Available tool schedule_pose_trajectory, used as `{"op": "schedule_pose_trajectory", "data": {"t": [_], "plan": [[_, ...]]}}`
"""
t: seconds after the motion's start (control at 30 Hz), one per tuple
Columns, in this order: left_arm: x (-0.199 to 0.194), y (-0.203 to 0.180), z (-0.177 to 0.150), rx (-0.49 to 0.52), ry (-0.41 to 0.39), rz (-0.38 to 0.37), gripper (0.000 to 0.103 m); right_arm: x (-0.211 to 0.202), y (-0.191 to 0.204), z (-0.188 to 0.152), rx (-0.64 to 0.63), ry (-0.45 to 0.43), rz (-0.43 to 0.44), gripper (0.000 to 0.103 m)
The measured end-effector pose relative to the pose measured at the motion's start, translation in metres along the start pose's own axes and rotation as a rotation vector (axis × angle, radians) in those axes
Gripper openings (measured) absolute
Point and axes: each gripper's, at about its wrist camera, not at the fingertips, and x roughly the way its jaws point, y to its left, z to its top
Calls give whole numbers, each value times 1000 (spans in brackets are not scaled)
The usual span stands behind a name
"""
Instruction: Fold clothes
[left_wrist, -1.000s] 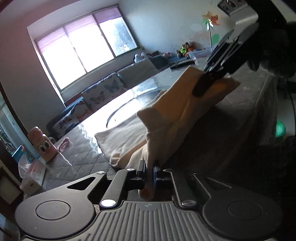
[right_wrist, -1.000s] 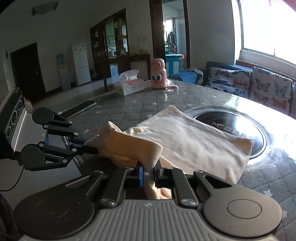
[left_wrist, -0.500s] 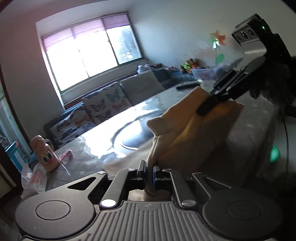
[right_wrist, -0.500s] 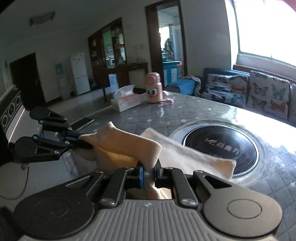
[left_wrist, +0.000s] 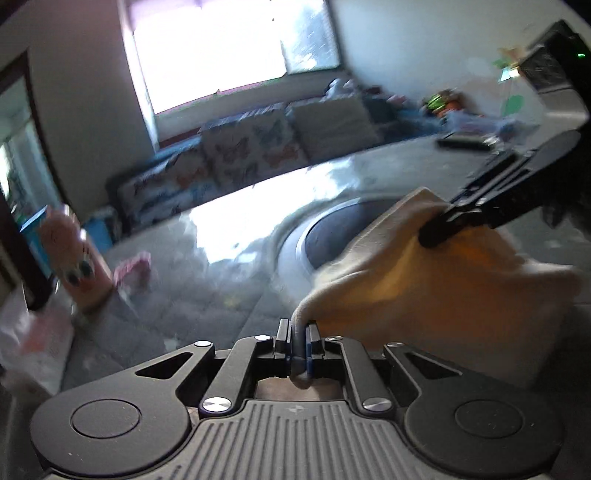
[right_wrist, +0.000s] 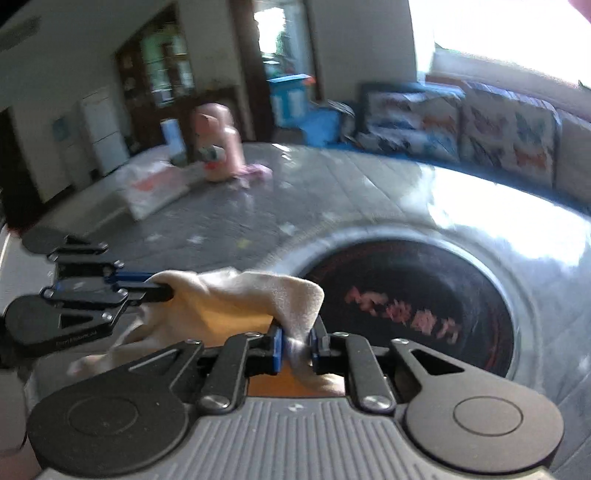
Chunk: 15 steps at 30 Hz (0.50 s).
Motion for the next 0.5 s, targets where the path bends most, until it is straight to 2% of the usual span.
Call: {"op": "schedule_pose_trajectory", "data": {"t": [0.07,0.2,0.23,0.27,0.3,0.5], "plan": [[7,0,-5,-12,11,7,18,14,-8,-7,37,1,-24,26],[-1,1,-7,-14,-10,32,22,1,-20,-22,74,-36,-67,27],[-3,2,-7,-16,-14,35,28,-6,-22,-27,86,-45,-72,28],[-3,4,-6,-18,-16,44,37,-11,-24,-31,89,-46,-79,29],[-3,6,-5,-23,-18,56,42,-15,-26,-36,92,-47,-87,29],[2,16,1,-28,-12,150,46,-21,-38,-60,120,-5,-166,31]]}}
